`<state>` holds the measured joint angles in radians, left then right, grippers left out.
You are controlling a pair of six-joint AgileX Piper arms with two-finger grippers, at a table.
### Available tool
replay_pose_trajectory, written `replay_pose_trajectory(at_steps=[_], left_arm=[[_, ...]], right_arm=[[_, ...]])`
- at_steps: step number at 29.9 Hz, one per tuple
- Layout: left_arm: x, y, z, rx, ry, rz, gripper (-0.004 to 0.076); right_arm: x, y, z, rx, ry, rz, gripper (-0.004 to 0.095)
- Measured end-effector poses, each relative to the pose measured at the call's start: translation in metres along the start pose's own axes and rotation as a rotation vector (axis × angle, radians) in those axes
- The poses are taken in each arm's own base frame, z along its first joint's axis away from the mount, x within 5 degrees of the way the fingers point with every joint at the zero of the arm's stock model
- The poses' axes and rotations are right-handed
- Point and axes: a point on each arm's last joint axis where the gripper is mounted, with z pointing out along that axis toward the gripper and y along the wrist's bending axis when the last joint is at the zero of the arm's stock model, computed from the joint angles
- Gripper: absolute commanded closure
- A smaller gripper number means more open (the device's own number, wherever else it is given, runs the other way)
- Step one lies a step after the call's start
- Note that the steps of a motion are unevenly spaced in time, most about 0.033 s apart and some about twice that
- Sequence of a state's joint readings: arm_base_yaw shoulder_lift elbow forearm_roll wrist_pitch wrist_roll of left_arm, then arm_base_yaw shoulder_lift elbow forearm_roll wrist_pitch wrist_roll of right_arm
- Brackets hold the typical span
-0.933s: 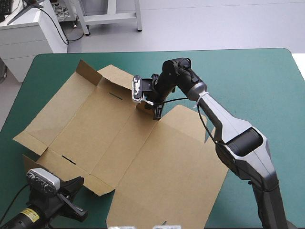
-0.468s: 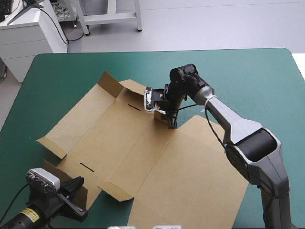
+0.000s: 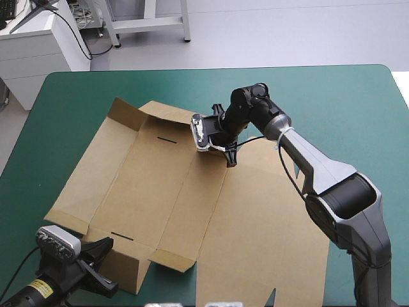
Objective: Fold the box
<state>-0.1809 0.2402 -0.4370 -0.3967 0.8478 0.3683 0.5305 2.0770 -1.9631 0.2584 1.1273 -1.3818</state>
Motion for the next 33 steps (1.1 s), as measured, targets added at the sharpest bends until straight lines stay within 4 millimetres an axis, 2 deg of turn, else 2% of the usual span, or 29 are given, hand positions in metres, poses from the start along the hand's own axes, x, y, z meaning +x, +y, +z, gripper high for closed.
replay_pose_trajectory(at_steps=[6, 14, 28, 31, 33], left_arm=[[0.000, 0.000, 0.000, 0.001, 0.001, -0.001, 0.0732], [0.000, 0.000, 0.000, 0.002, 0.001, -0.001, 0.0732], [0.000, 0.000, 0.000, 0.004, 0.000, -0.003, 0.0732], [0.000, 0.000, 0.000, 0.005, 0.000, -0.004, 0.0732], [0.000, 0.000, 0.000, 0.005, 0.001, -0.005, 0.0732]], right_arm=[[-0.017, 0.008, 0.001, -0.065, -0.113, -0.018, 0.0927], [-0.013, 0.006, 0.001, -0.044, -0.070, -0.030, 0.0927], [-0.017, 0.002, 0.001, 0.006, -0.120, 0.016, 0.0917], [-0.017, 0.001, 0.001, 0.008, -0.119, 0.052, 0.0853], [-0.017, 0.000, 0.001, 0.015, -0.119, 0.090, 0.0734]])
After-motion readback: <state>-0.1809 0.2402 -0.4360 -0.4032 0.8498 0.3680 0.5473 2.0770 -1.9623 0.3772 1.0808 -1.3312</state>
